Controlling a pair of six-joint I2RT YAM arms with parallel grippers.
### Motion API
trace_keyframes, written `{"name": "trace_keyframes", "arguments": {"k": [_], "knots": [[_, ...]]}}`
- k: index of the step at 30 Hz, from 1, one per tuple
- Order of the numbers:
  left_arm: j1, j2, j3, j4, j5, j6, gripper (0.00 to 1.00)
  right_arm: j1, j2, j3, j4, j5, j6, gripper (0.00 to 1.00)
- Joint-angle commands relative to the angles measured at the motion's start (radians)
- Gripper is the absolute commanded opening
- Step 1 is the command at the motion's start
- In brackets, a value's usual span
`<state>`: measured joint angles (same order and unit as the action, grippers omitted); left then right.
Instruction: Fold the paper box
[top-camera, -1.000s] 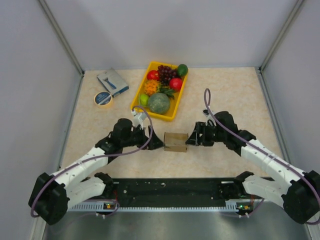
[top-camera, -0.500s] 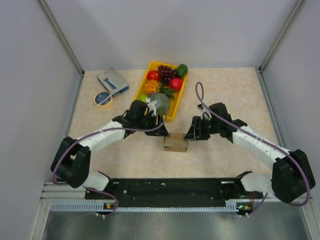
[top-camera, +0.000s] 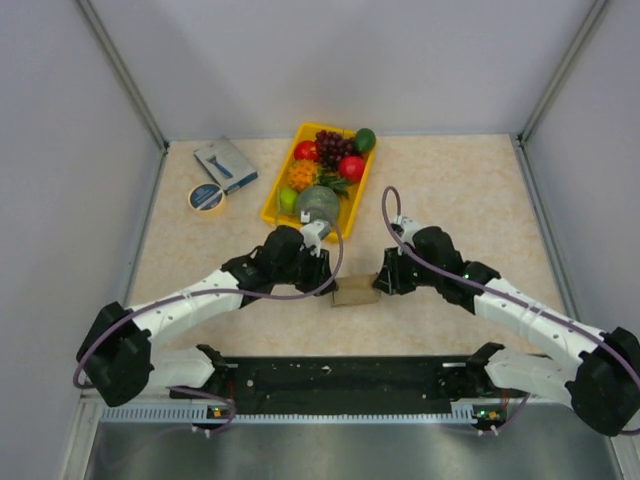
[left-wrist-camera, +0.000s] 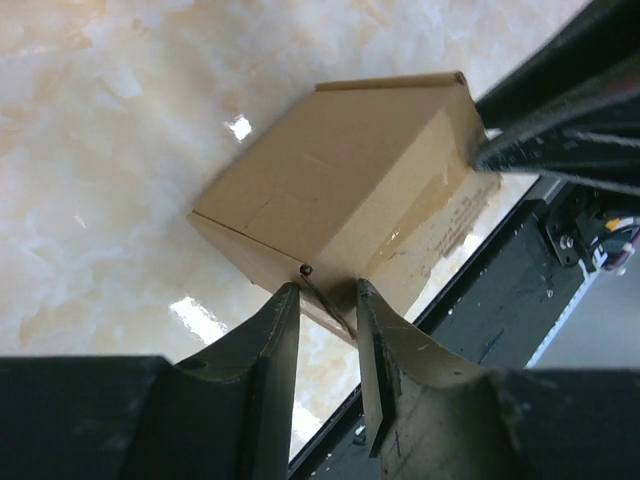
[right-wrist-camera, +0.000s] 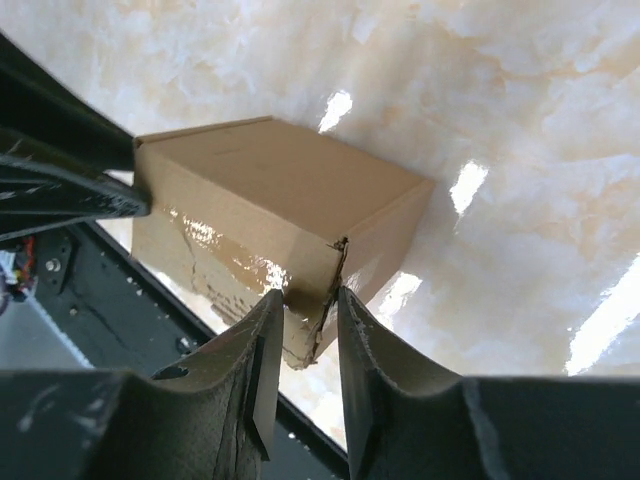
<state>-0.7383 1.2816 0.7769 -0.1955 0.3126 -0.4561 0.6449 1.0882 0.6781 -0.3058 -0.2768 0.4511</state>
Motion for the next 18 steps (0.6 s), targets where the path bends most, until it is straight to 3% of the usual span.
{"name": "trace_keyframes", "arguments": {"k": [1,7,10,13,16,18], "knots": [[-0.085,-0.105,-0.059,0.189,-0.069,0.019,0.31,0.065,-0.089,-0.060,0.198,0.105,-0.045,0.27],[-0.174,-0.136,-0.146,0.266,-0.138,0.005,0.31,0.186,-0.146,-0.149,0.244,0.197,-0.124,0.27],[-0.225,-0.151,-0.218,0.321,-0.173,-0.030,0.30,0.304,-0.191,-0.221,0.247,0.273,-0.149,0.29],[-0.281,-0.176,-0.283,0.375,-0.210,-0.070,0.31,0.377,-0.275,-0.291,0.222,0.364,-0.053,0.32],[-0.326,-0.186,-0.315,0.404,-0.227,-0.110,0.37,0.377,-0.321,-0.315,0.070,0.480,0.088,0.39],[-0.343,-0.183,-0.321,0.398,-0.224,-0.130,0.43,0.375,-0.352,-0.322,0.004,0.498,0.153,0.52]]}}
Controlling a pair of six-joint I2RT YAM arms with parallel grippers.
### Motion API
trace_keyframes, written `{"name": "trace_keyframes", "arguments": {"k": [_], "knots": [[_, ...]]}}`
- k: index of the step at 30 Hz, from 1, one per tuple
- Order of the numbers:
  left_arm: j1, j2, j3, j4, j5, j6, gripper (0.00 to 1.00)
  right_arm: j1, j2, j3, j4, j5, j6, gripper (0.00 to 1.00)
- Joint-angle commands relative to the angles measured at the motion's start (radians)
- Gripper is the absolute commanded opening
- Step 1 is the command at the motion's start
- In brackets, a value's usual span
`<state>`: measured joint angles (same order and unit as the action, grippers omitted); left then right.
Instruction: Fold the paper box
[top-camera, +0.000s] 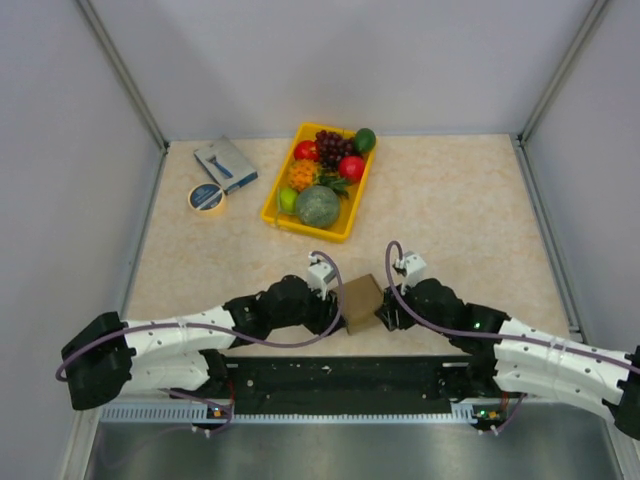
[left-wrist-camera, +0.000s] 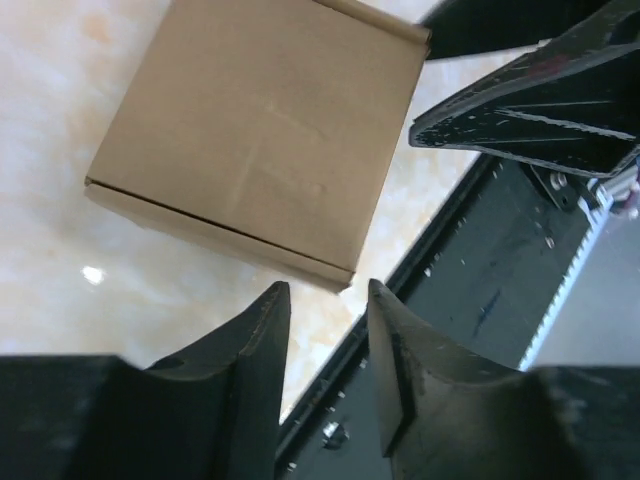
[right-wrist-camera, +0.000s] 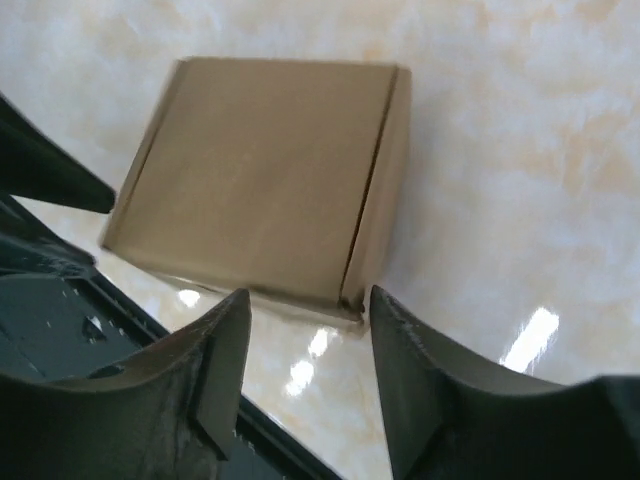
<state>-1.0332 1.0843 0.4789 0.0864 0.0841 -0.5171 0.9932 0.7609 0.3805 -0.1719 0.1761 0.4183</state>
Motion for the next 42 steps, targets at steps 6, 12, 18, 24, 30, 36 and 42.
{"name": "trace_keyframes", "arguments": {"k": [6,12,18,24,30,36,42], "knots": [[-0.076,-0.098,-0.017,-0.019,0.016,-0.087,0.67,-0.207,-0.025,-0.002,-0.169,-0.074,0.289,0.64],[-0.074,-0.132,0.182,-0.311,0.020,0.047,0.86,-0.356,-0.070,0.096,-0.340,-0.218,0.342,0.68],[-0.159,0.270,0.582,-0.603,-0.250,0.270,0.82,-0.511,-0.202,0.282,-0.633,-0.081,0.389,0.82],[-0.249,0.646,0.898,-0.789,-0.443,0.308,0.73,-0.553,-0.385,0.488,-0.802,0.284,0.343,0.82],[-0.326,0.882,1.070,-0.918,-0.662,0.249,0.72,-0.551,-0.437,0.537,-0.805,0.298,0.258,0.82],[-0.326,0.948,1.089,-0.982,-0.764,0.152,0.71,-0.551,-0.449,0.505,-0.778,0.241,0.234,0.82],[-0.274,0.982,1.069,-1.085,-0.837,0.004,0.71,-0.551,-0.446,0.466,-0.724,0.174,0.234,0.82]]}}
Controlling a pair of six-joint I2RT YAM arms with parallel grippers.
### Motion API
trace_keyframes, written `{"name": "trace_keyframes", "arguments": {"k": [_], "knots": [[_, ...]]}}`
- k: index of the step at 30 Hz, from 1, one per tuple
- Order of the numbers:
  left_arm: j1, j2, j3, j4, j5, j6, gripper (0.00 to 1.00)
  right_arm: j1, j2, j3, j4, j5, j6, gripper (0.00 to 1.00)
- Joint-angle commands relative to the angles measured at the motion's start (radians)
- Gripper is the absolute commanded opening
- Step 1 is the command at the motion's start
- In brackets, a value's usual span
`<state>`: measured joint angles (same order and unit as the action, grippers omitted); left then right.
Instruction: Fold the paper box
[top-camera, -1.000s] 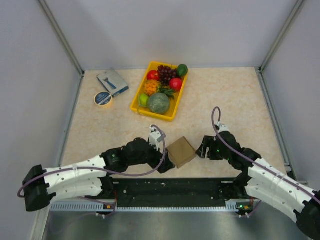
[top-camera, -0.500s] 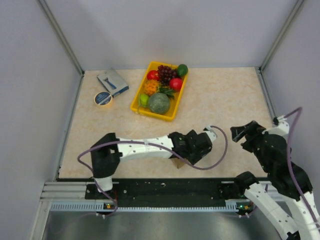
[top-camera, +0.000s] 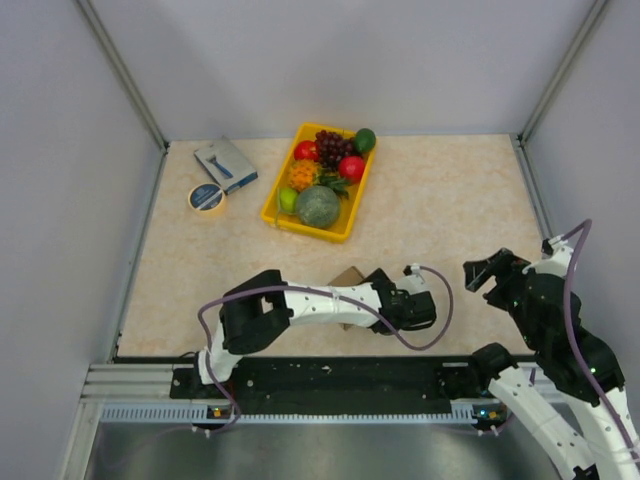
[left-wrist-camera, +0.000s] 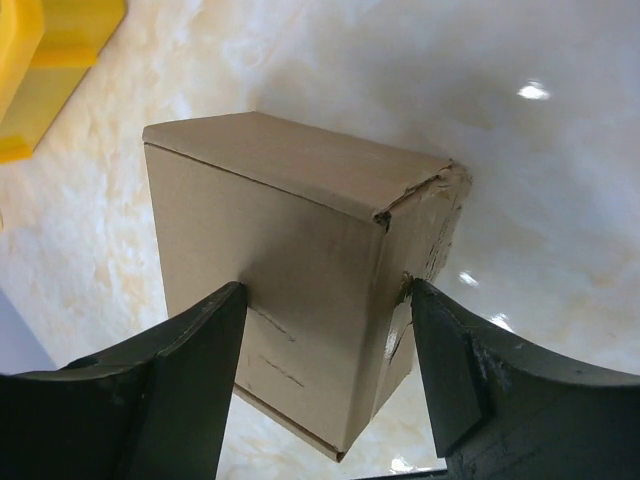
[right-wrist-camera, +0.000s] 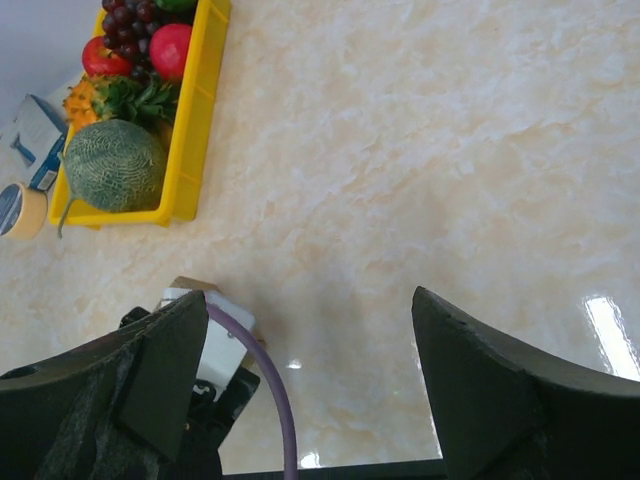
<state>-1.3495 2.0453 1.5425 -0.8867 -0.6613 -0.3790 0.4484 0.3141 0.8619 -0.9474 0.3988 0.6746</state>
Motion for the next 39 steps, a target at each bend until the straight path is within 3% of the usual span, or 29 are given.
{"name": "trace_keyframes", "arguments": {"k": [1,7,15,19,29,39], "knots": [[0.053,0.006,-0.030,-0.107,-0.090,-0.144,0.71,-0.007,-0.001,-0.021,0.059,-0.057,-0.027,0.82],[0.188,-0.137,-0.241,-0.014,-0.034,-0.176,0.72,-0.007,0.026,-0.040,0.117,-0.107,-0.055,0.82],[0.518,-0.250,-0.395,-0.012,-0.011,-0.238,0.74,-0.007,0.104,-0.035,0.194,-0.185,-0.096,0.82],[0.662,-0.301,-0.426,-0.009,-0.011,-0.233,0.76,-0.007,0.150,-0.020,0.214,-0.221,-0.115,0.82],[1.051,-0.341,-0.461,0.035,0.140,-0.201,0.80,-0.007,0.250,0.035,0.240,-0.287,-0.167,0.83],[1.311,-0.344,-0.476,0.071,0.043,-0.120,0.82,-0.008,0.283,0.055,0.256,-0.328,-0.211,0.83]]}}
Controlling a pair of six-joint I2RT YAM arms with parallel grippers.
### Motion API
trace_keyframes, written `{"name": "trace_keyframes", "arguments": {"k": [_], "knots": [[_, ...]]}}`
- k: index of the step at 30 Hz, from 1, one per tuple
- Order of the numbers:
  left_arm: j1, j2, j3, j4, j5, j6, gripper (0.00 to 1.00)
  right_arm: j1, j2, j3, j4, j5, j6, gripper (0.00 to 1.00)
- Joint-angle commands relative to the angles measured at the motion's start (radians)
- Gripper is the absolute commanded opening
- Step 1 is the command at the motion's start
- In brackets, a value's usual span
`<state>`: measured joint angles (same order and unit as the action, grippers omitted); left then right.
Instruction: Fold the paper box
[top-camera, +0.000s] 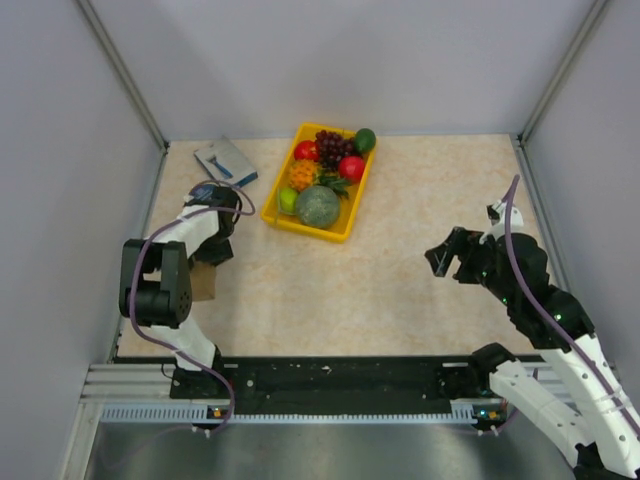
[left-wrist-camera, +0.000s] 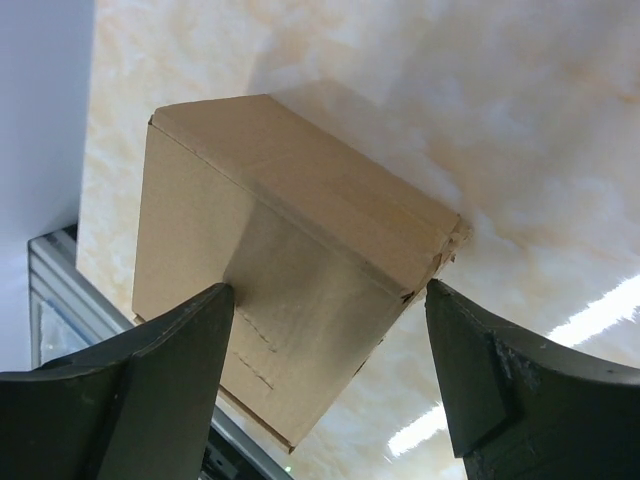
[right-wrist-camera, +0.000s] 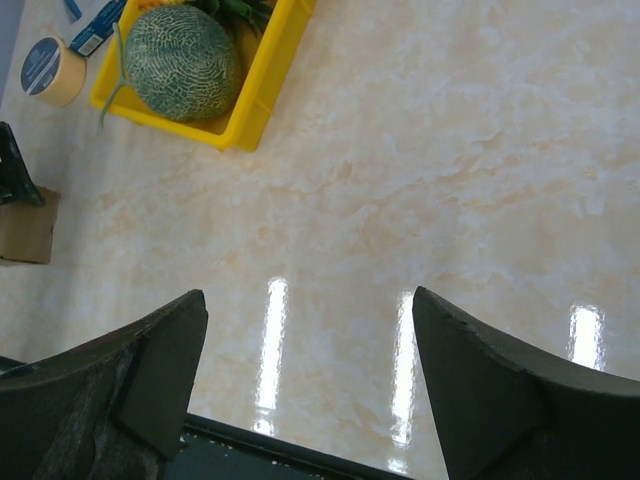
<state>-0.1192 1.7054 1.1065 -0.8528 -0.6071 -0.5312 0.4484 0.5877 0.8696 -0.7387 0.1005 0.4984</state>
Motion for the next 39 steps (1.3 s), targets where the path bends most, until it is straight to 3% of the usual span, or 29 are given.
{"name": "trace_keyframes", "arguments": {"k": [1,8,17,23,27,28,30,31,34,36,39], "knots": [[0.111,-0.001,-0.040,0.038,-0.010,0.036,0.82,-0.007,0.006,0.048,0.048,-0.031,-0.035,0.83],[0.242,0.026,-0.033,0.066,0.038,0.060,0.82,-0.007,0.018,0.049,0.047,-0.062,-0.046,0.83],[0.268,0.005,-0.017,0.034,-0.046,0.043,0.88,-0.007,0.032,0.043,0.050,-0.079,-0.060,0.83],[0.208,-0.240,0.071,-0.040,0.021,0.043,0.90,-0.008,0.052,0.049,0.048,-0.064,-0.081,0.83],[-0.041,-0.395,0.248,-0.094,0.088,0.056,0.90,-0.008,0.055,0.078,0.021,-0.022,-0.118,0.84],[-0.203,-0.409,0.274,-0.072,0.140,0.060,0.90,-0.008,0.052,0.083,0.013,-0.012,-0.127,0.85],[-0.374,-0.421,0.328,0.053,0.213,0.083,0.88,-0.008,0.046,0.098,-0.016,0.024,-0.150,0.86],[-0.542,-0.414,0.348,0.093,0.239,0.120,0.89,-0.008,0.044,0.106,-0.030,0.039,-0.156,0.86],[-0.800,-0.350,0.464,0.208,0.202,0.236,0.90,-0.007,0.017,0.161,-0.086,0.099,-0.169,0.89],[-0.882,-0.297,0.579,0.256,0.202,0.302,0.90,-0.007,-0.035,0.221,-0.120,0.142,-0.192,0.96],[-0.997,-0.276,0.725,0.277,0.214,0.428,0.90,-0.007,-0.138,0.302,-0.123,0.169,-0.245,0.99]]}}
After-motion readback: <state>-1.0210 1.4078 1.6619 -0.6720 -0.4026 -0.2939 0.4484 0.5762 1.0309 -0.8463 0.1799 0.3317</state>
